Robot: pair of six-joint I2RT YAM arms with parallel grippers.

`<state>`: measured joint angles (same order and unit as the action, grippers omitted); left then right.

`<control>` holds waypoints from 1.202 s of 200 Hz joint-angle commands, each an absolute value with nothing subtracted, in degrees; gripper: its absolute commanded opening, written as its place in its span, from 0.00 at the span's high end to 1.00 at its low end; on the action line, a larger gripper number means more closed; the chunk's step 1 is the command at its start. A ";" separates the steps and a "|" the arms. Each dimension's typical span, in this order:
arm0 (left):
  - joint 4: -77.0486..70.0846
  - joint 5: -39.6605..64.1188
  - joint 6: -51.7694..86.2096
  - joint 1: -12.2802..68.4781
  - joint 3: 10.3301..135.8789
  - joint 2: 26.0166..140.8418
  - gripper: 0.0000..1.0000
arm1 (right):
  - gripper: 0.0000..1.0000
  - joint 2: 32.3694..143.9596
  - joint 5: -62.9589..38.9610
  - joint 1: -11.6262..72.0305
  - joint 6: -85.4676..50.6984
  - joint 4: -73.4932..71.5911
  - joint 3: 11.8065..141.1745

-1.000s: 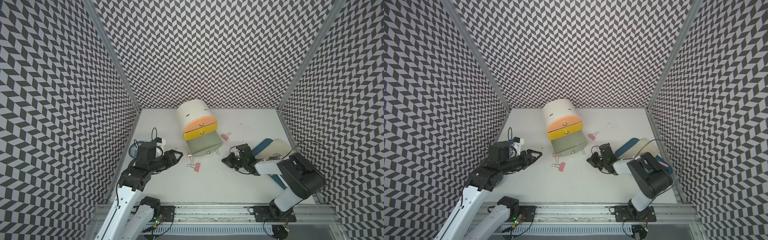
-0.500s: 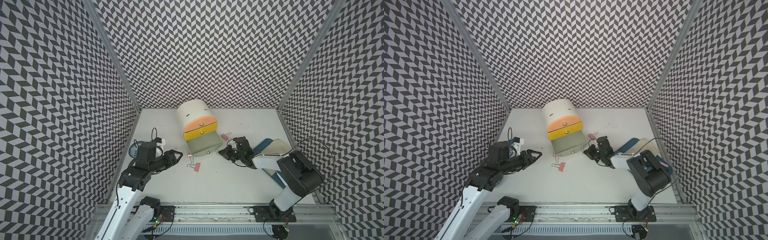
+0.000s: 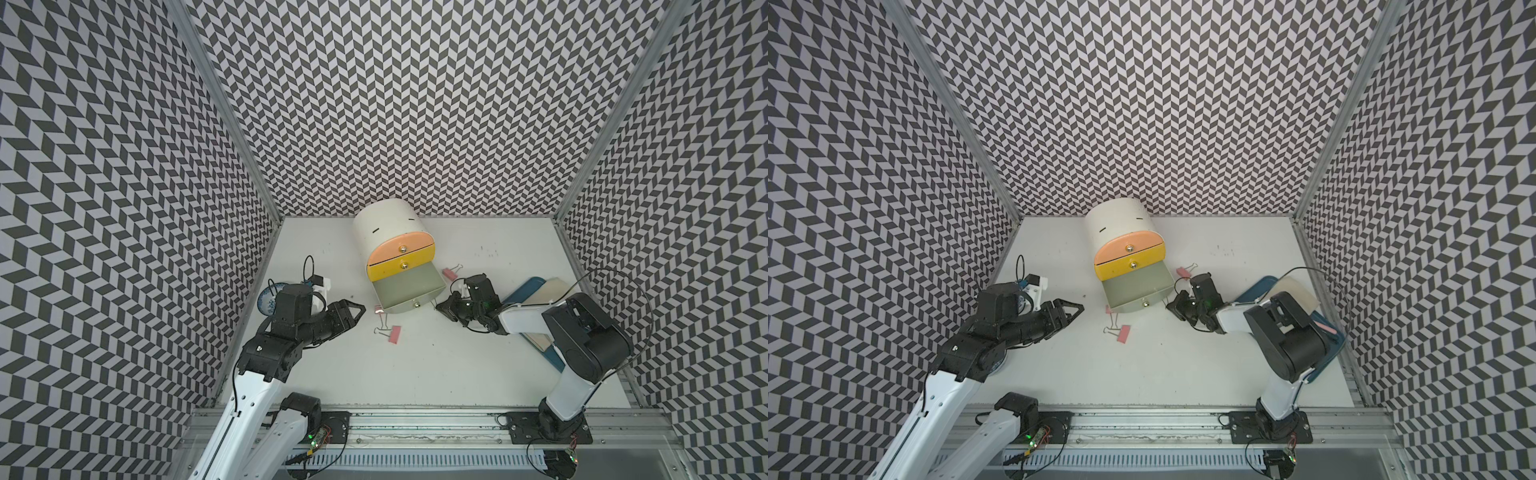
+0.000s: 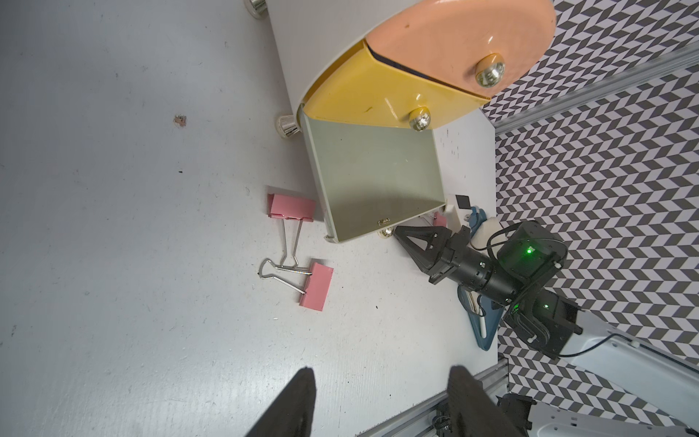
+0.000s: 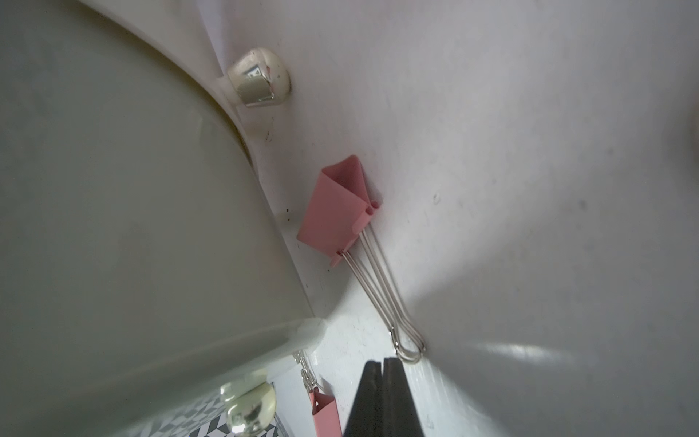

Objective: Put the binder clips in the drawer according to color
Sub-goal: Move the binder clip to the center of the board.

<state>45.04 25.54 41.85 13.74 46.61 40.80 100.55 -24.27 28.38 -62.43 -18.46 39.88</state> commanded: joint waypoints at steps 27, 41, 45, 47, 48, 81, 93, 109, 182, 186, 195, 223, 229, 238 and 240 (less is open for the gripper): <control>45.25 25.21 40.61 13.97 46.93 40.78 0.40 | 1.00 102.12 -23.91 28.75 -62.31 -20.97 41.17; 45.33 25.22 40.61 14.02 46.93 40.78 0.40 | 1.00 102.47 -23.82 28.74 -62.32 -21.09 41.33; 45.30 25.25 40.56 13.98 46.93 40.78 0.40 | 1.00 102.56 -23.82 28.74 -62.40 -21.09 41.39; 45.38 25.23 40.53 13.98 46.93 40.78 0.40 | 1.00 102.63 -23.82 28.74 -62.47 -21.09 41.42; 45.37 25.23 40.52 13.97 46.93 40.78 0.40 | 1.00 102.64 -23.82 28.74 -62.48 -21.14 41.41; 45.92 25.13 40.26 13.97 47.15 40.74 0.40 | 1.00 103.19 -23.47 28.74 -62.58 -21.18 41.67; 46.02 25.14 40.25 13.97 47.29 40.69 0.40 | 1.00 103.27 -23.16 28.74 -62.68 -21.09 41.59; 46.23 25.05 40.24 13.97 47.29 40.59 0.40 | 1.00 103.45 -22.87 28.74 -62.74 -20.81 41.50; 46.99 24.96 40.56 13.97 47.50 39.73 0.40 | 1.00 102.51 -19.22 28.74 -63.00 -15.89 39.47; 46.94 24.96 40.59 13.97 47.47 39.64 0.40 | 1.00 102.26 -19.09 28.74 -63.23 -15.90 39.03; 46.94 24.96 40.71 13.97 47.46 39.55 0.40 | 1.00 101.66 -18.82 28.74 -63.75 -16.13 37.86; 46.99 24.96 40.78 13.97 47.83 39.45 0.40 | 1.00 98.98 -18.03 28.75 -64.95 -16.52 33.81; 47.06 24.96 40.78 13.97 47.82 39.41 0.40 | 1.00 98.15 -17.80 28.74 -65.08 -16.52 32.80; 46.95 24.97 40.78 13.97 47.88 39.37 0.40 | 1.00 96.76 -17.55 28.74 -65.29 -16.51 31.20; 46.98 24.96 40.78 13.97 47.90 39.37 0.40 | 1.00 96.41 -17.50 28.74 -65.34 -16.56 30.78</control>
